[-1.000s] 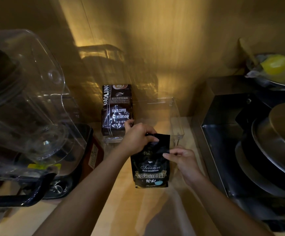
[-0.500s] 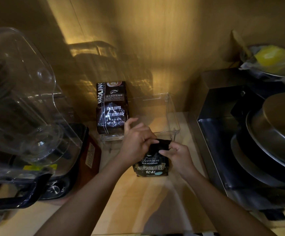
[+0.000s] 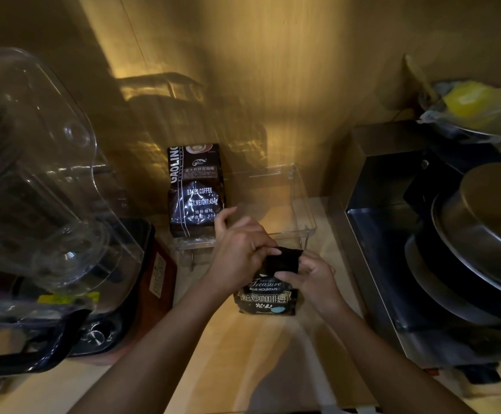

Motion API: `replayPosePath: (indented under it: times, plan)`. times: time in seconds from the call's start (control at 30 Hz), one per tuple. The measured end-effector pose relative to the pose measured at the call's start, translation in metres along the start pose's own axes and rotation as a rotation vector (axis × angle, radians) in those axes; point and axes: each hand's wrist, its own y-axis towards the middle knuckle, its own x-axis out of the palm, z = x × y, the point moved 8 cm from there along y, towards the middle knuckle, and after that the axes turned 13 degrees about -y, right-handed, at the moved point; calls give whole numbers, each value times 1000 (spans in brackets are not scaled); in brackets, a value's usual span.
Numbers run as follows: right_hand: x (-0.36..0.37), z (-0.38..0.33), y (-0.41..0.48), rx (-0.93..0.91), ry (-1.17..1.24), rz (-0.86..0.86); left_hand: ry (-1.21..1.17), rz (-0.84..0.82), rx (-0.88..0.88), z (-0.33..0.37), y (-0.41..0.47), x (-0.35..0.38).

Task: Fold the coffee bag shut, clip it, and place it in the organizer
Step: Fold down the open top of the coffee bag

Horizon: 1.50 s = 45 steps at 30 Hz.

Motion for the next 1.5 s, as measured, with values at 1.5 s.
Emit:
replayPosePath:
  times: [1.5]
  plan:
    - [-16, -112, -3, -717, -564, -34, -1114, 218, -788, -132, -92, 57]
